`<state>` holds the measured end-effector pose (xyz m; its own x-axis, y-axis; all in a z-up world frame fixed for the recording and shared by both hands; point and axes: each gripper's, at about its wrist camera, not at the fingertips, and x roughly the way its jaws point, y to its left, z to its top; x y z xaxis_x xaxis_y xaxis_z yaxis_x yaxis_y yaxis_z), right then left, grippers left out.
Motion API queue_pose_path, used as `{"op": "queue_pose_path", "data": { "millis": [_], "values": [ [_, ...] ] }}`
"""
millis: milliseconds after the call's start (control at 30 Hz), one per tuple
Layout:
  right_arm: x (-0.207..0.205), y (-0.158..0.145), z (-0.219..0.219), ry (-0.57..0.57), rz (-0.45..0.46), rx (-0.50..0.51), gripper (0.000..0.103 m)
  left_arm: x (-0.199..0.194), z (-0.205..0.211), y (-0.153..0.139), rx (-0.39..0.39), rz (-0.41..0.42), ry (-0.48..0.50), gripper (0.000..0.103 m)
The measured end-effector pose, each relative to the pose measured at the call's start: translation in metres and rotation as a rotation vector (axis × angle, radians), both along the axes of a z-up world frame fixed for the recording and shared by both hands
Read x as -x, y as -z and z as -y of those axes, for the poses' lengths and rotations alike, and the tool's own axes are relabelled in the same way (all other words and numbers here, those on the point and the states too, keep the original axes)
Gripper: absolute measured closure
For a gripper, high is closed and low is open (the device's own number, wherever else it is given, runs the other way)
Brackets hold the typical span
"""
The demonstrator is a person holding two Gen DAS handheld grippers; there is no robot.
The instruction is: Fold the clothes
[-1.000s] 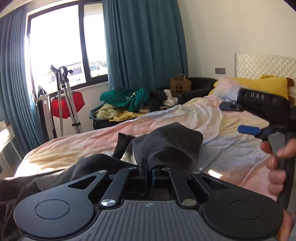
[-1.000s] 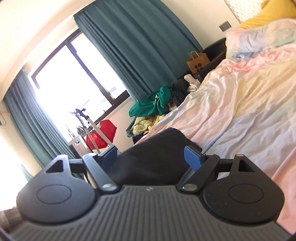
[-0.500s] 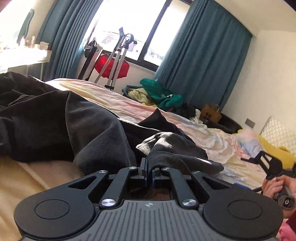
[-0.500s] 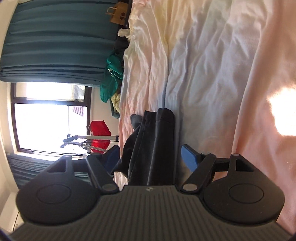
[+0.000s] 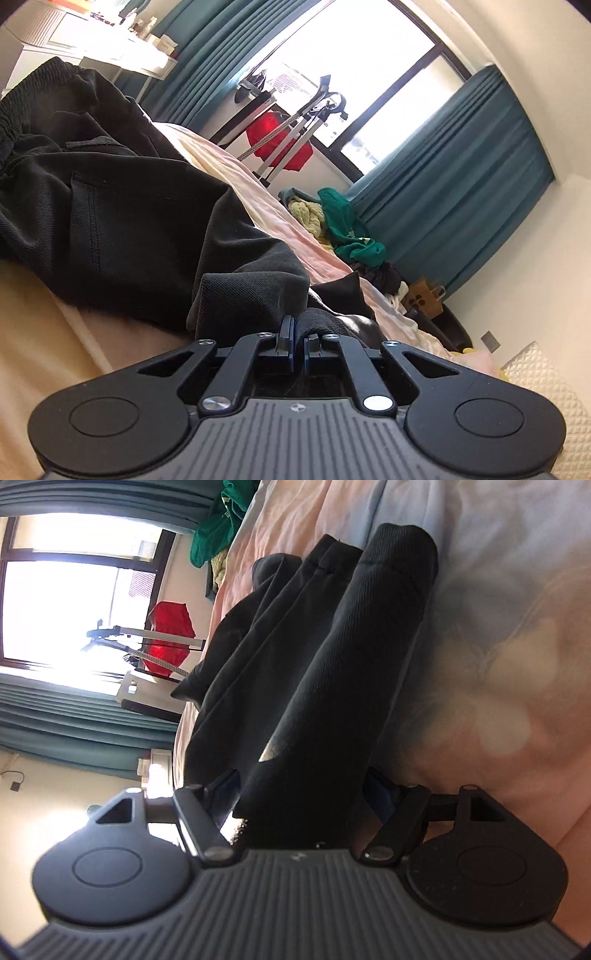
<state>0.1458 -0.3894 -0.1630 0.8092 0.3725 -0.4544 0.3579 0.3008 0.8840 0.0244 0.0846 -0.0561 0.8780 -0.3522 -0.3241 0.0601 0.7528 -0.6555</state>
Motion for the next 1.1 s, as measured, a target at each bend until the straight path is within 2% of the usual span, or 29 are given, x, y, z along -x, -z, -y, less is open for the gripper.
{"op": "queue_pose_path", "data": {
  "millis": [67,100,167,233,267,367,533,633,667,833,900,967,1100],
  "values": [
    [0.000,-0.003,-0.001,0.017,0.021,-0.010,0.049,-0.004,0.000,-0.001,0.002,0.001,0.004,0.098],
    [0.000,-0.006,0.000,0.029,0.026,-0.002,0.055,-0.004,0.001,-0.001,-0.007,0.004,0.012,0.098],
    [0.002,-0.013,0.002,0.052,0.031,0.018,0.074,-0.001,0.005,-0.001,-0.032,0.016,0.028,0.098],
    [0.007,-0.021,0.004,0.078,0.025,0.060,0.086,0.002,0.012,-0.003,-0.061,0.026,0.056,0.098],
    [0.012,-0.027,0.007,0.108,0.032,0.083,0.088,0.005,0.017,-0.003,-0.073,0.028,0.079,0.098],
    [0.031,-0.047,0.020,0.211,0.074,0.153,0.090,0.018,0.040,-0.003,-0.121,0.047,0.152,0.097],
    [0.058,-0.083,0.058,0.347,0.196,0.219,0.090,0.040,0.089,-0.003,-0.288,0.133,0.290,0.095],
    [0.067,-0.095,0.086,0.395,0.235,0.262,0.090,0.049,0.118,0.006,-0.298,0.122,0.375,0.091],
    [0.067,-0.098,0.096,0.402,0.234,0.290,0.090,0.052,0.127,0.009,-0.299,0.118,0.396,0.091],
    [0.076,-0.088,0.137,0.446,0.087,0.449,0.088,0.057,0.157,0.029,-0.353,0.098,0.424,0.090],
    [0.085,-0.072,0.152,0.503,0.007,0.440,0.088,0.054,0.161,0.038,-0.373,0.078,0.428,0.090],
    [0.093,-0.049,0.169,0.549,-0.057,0.340,0.087,0.049,0.160,0.044,-0.374,0.049,0.426,0.090],
    [0.110,-0.032,0.174,0.574,-0.064,0.210,0.087,0.040,0.153,0.045,-0.357,0.023,0.421,0.088]
  ]
}}
